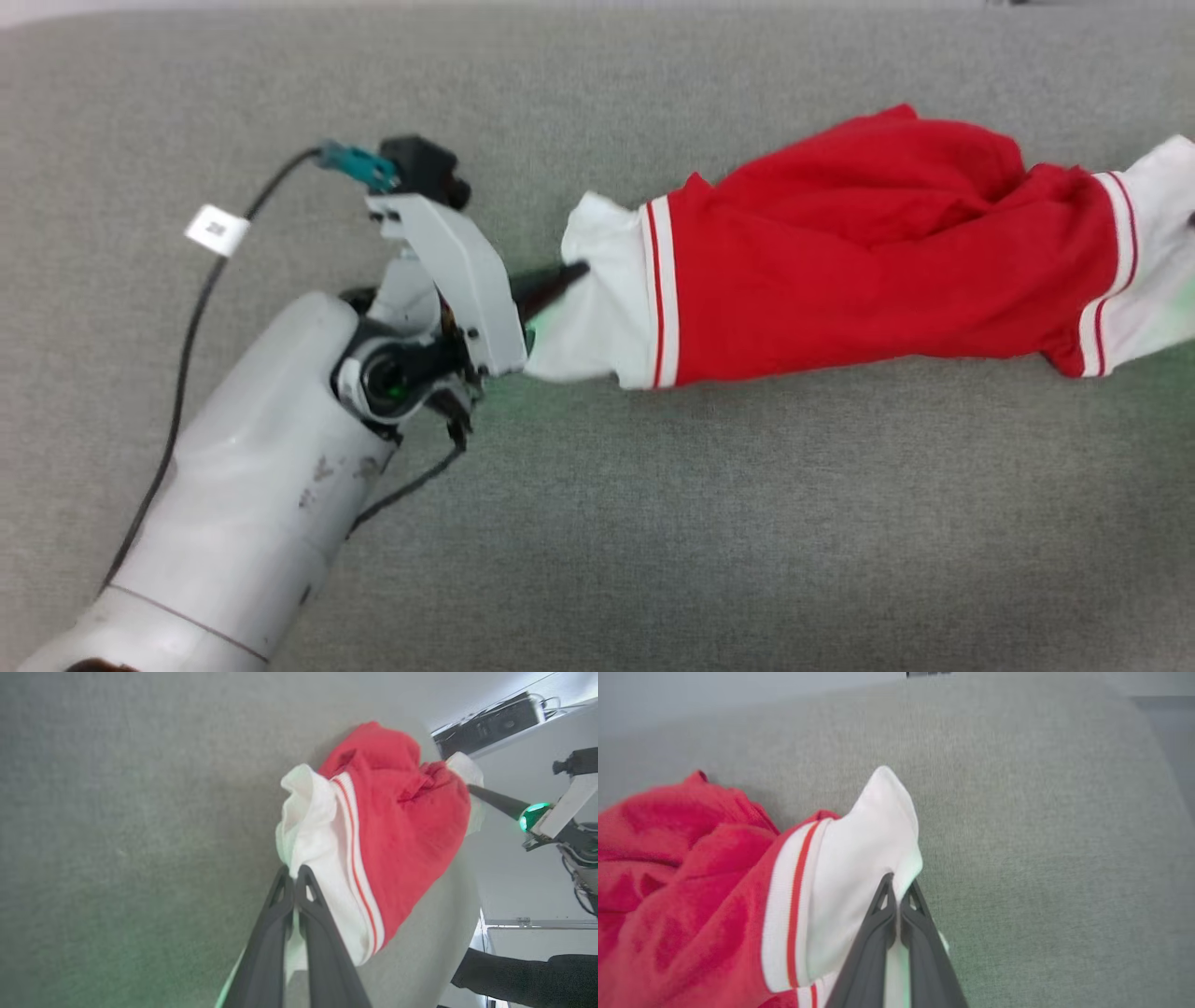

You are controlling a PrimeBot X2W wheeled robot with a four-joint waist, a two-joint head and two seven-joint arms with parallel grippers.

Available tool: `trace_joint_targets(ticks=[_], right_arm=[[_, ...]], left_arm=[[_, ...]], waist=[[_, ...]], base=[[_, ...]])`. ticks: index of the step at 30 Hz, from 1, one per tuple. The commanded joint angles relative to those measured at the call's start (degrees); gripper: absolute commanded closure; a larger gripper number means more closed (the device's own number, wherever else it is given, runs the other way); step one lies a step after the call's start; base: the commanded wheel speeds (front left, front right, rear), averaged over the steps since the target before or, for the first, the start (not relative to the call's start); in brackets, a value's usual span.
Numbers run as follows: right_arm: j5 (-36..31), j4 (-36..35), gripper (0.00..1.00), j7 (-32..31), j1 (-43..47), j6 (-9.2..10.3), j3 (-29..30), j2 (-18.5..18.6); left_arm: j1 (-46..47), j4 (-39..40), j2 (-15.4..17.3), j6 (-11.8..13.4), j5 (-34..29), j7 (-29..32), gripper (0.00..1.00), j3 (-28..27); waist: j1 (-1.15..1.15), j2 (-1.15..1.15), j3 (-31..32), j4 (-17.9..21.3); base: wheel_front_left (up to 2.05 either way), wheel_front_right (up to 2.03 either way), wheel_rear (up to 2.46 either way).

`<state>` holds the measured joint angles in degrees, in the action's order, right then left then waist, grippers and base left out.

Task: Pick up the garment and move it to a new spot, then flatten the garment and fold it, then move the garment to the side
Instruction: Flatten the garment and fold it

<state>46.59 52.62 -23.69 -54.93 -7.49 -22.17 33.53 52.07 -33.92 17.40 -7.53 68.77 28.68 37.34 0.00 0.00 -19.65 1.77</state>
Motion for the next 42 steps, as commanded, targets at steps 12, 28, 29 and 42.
trace_joint_targets(ticks=[12, 28, 29, 42], right_arm=[[7.31, -0.75, 1.00, 6.94, -14.19, 0.00, 7.79, -2.21], [3.25, 13.75, 1.00, 26.51, -45.22, 0.04, 15.66, -8.84], [2.88, 14.29, 1.00, 25.85, -44.94, 0.04, 14.98, -9.49], [8.69, 1.76, 1.00, 15.25, -22.51, 0.02, 6.24, -5.34]], left_arm=[[14.35, -4.34, -1.74, 2.33, 1.93, -12.60, 1.00, -9.69], [47.43, -27.56, -4.85, 2.16, -3.97, -37.77, 1.00, -15.93], [47.49, -28.54, -5.24, 1.54, -3.63, -37.39, 1.00, -15.77], [25.69, -21.83, -2.15, 0.01, 3.53, -19.62, 1.00, -11.19]], waist=[[0.00, 0.00, -1.81, -1.14], [0.00, 0.00, -6.60, -0.05], [0.00, 0.00, -6.25, -0.11], [0.00, 0.00, 0.17, -0.73]], base=[[0.00, 0.00, 0.00], [0.00, 0.00, 0.00], [0.00, 0.00, 0.00], [0.00, 0.00, 0.00]])
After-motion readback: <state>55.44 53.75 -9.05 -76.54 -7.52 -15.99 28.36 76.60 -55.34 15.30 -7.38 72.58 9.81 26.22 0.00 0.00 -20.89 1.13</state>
